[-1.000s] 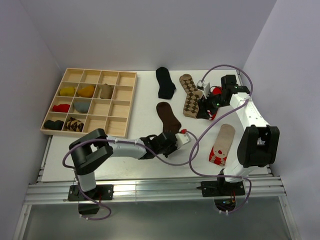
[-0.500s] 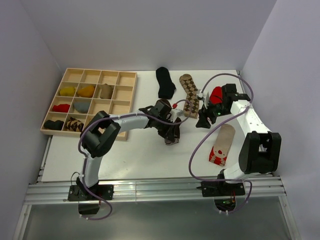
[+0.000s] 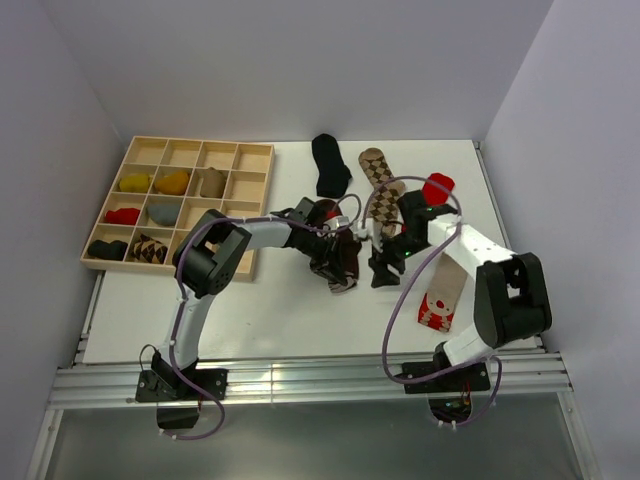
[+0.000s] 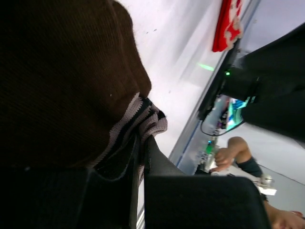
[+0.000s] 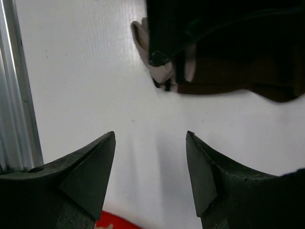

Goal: Roll the socks
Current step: Roll the sock at the center of the board.

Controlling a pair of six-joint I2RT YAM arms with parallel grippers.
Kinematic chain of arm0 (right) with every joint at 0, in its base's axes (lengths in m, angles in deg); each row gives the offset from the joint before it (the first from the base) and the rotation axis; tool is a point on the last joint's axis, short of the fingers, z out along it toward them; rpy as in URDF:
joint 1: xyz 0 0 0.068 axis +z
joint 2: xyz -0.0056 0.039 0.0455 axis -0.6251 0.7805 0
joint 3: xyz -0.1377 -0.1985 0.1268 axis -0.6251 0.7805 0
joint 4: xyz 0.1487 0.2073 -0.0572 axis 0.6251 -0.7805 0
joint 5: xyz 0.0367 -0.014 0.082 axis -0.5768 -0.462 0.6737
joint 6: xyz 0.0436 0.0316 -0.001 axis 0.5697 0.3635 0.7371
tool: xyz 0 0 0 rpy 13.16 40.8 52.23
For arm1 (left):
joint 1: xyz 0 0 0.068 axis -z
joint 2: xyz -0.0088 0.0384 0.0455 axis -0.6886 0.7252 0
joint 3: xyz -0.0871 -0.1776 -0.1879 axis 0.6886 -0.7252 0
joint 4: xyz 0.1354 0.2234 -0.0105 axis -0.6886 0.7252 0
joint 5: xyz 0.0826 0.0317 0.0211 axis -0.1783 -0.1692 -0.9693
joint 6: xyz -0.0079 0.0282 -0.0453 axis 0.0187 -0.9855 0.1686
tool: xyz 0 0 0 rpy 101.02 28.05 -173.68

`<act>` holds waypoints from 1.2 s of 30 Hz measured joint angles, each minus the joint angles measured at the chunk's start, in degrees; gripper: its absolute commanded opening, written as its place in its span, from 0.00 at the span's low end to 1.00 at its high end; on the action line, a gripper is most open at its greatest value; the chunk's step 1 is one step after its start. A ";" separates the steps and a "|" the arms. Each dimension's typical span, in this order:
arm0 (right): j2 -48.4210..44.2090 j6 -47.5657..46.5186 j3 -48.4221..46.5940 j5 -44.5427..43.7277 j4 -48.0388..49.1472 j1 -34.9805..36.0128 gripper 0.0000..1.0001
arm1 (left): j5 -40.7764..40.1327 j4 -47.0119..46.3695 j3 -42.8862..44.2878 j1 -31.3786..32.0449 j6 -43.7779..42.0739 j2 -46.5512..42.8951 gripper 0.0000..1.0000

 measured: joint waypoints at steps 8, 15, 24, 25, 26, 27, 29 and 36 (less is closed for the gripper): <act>0.09 5.44 4.81 -8.17 11.43 8.96 0.68 | 4.04 -1.33 1.57 -0.33 4.55 0.87 0.01; 3.61 8.50 4.79 -12.07 18.40 12.31 0.67 | 5.01 -2.03 1.57 -0.66 6.10 1.14 0.01; 4.76 10.75 4.79 -12.57 20.90 15.19 0.65 | 5.49 -2.03 1.57 -1.03 6.25 1.40 0.01; 4.81 10.95 4.79 -12.48 20.98 15.34 0.63 | 5.51 -2.03 1.57 -1.03 6.25 1.49 0.01; 4.94 11.15 4.74 -12.37 21.00 15.45 0.62 | 5.51 -2.01 1.57 -1.03 6.25 1.53 0.01; 5.20 11.34 4.57 -12.33 20.94 15.47 0.61 | 5.51 -2.01 1.57 -1.03 6.25 1.53 0.01; 6.43 11.82 3.50 -11.98 20.41 15.61 0.58 | 5.53 -2.08 1.57 -1.03 6.25 1.53 0.01; 10.38 15.04 -0.13 -11.98 18.01 15.63 0.38 | 4.85 -2.58 1.55 -1.77 6.25 1.53 0.04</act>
